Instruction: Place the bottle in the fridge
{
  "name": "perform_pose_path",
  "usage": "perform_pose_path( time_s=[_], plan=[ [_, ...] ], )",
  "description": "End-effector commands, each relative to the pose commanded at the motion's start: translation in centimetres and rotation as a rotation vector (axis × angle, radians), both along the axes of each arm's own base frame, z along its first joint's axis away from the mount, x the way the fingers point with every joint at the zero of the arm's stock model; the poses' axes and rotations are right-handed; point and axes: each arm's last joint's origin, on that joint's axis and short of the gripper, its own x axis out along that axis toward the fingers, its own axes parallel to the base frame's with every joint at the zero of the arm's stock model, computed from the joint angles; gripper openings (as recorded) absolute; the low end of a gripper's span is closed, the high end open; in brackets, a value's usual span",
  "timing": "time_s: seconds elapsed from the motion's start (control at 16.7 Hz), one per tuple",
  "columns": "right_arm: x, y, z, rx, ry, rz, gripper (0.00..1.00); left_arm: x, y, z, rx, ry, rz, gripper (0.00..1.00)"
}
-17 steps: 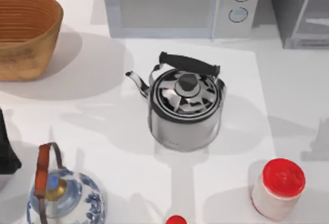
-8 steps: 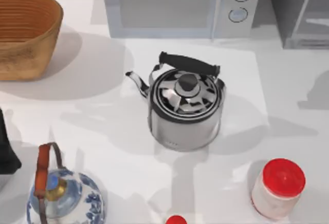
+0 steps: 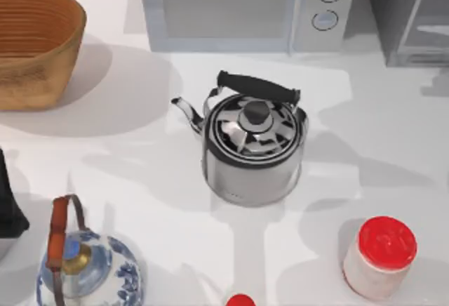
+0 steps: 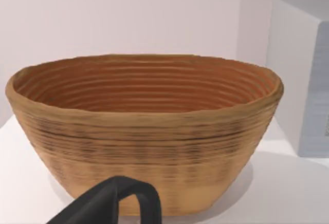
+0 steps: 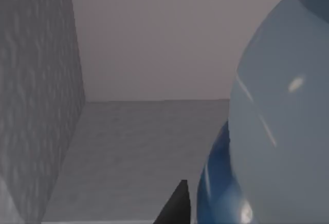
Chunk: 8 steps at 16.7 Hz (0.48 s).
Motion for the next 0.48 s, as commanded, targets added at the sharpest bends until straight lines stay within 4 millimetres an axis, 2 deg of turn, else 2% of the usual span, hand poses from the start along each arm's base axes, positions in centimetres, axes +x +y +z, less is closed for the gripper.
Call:
perform_pose_path(
  time_s=[0.24,0.48],
  plan=[
    [4.0,-1.9,-3.5,0.000,-0.031,0.009,0.01,0.0,0.0,0.0,0.000,0.000,0.000,1.00],
    [6.0,-3.0,-5.4,-0.009,-0.076,0.020,0.01,0.0,0.0,0.0,0.000,0.000,0.000,1.00]
  ],
)
